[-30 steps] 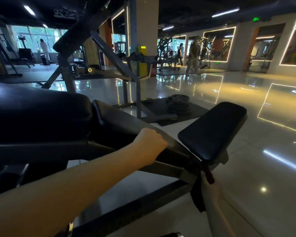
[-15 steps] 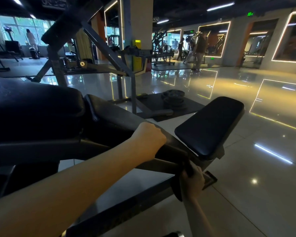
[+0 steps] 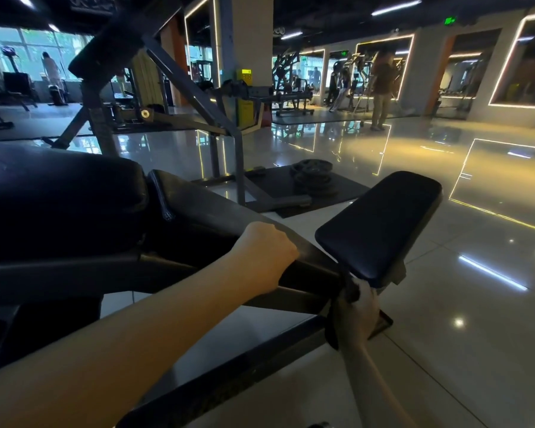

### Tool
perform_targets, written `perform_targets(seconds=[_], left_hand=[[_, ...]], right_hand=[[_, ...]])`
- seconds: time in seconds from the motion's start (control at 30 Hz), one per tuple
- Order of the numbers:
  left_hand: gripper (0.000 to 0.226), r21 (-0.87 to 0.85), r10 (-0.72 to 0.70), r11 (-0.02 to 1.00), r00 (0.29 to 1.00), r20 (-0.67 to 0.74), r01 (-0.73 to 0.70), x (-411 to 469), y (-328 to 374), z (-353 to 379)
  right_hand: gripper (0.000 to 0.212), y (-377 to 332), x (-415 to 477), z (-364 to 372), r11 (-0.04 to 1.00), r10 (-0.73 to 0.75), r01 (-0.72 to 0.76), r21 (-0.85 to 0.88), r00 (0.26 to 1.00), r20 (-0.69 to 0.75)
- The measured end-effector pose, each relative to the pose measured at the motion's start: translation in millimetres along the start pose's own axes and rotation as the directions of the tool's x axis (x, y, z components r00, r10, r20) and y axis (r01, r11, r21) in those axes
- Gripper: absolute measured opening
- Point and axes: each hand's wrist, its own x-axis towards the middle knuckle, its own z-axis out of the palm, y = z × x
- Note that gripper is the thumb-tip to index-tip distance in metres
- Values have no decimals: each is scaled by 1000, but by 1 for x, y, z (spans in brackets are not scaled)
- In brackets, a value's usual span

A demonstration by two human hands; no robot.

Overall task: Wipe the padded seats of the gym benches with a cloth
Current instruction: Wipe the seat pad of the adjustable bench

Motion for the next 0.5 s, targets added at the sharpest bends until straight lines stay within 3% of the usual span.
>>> perform_targets(seconds=[0.13, 0.23, 0.37, 0.5], left_hand=[[46, -56, -10, 998, 1000, -4, 10, -1, -3, 5], [46, -88, -19, 996, 1000, 10, 20, -1, -6, 6], [45, -90, -15, 996, 1000, 1, 15, 2, -3, 3], [49, -114, -4, 993, 1000, 30, 7, 2, -5, 6]], right_hand=[[19, 9, -18, 10, 997, 83, -83, 4, 995, 56], [17, 8, -10, 0, 999, 36, -37, 20, 997, 69], [15, 5, 16, -18, 988, 129, -117, 100, 984, -124], [21, 10, 11, -3, 969, 204, -191, 158, 976, -76]])
